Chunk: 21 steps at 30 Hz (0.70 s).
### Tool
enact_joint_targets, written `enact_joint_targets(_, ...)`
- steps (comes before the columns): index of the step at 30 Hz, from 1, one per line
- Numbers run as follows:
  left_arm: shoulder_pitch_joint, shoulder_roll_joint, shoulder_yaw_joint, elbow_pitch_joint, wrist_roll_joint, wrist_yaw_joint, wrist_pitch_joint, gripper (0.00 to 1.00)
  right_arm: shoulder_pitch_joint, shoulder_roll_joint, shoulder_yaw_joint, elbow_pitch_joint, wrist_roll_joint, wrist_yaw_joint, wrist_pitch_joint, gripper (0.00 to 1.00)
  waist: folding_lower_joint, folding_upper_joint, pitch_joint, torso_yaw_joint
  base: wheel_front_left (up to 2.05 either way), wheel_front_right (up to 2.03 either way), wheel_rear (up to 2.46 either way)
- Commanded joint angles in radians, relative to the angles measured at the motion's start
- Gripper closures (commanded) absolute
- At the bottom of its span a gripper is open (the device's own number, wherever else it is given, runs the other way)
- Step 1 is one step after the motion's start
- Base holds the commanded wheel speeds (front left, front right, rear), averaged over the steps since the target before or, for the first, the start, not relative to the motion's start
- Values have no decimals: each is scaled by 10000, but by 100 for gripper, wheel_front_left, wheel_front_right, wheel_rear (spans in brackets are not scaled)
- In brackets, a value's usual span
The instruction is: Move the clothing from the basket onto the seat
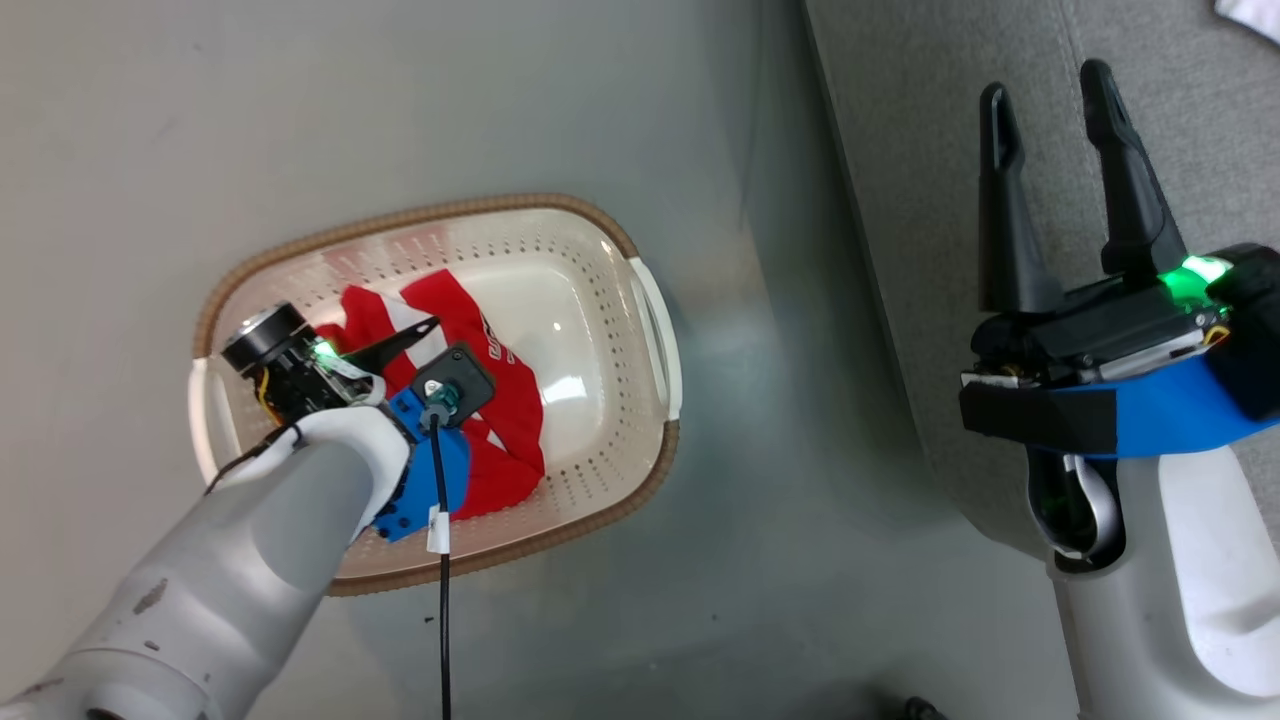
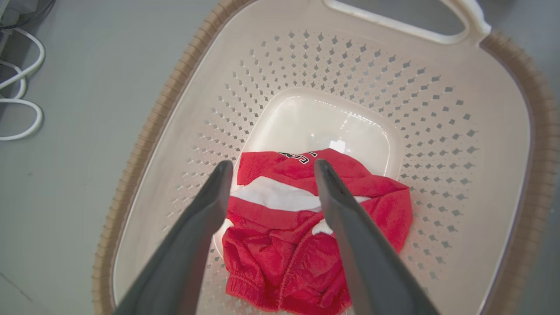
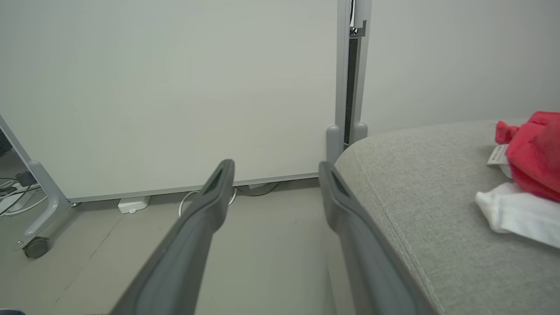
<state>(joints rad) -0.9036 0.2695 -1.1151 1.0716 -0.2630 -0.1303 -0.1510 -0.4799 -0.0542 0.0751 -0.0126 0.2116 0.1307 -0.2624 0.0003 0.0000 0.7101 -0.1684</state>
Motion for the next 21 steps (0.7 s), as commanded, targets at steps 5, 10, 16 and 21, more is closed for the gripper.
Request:
enact_joint_targets(5,-571,397,-1324,199,-629,1,841,0,-431,39,93,-310,-25,1,-38,0,-3,0,1049,-448,0,0,0)
enact_joint_targets(10,-762,801,-1662,22,-188,1,1838,0,-640,42,126,-561,-13,1,-38,0,-3,0,1681,-603,0,0,0)
enact_joint_targets(16,-583,1126,-1670,-71,1208,7,2719,0,-795,48,214,-918,31,1,-38,0,-3,0,2301,-792,0,0,0)
enact_joint_targets(21,-998,1315,-1673,55,1413,8,2749,0,-902,49,305,-1268,110,1,-38,0,-3,0,2806,-922,0,0,0)
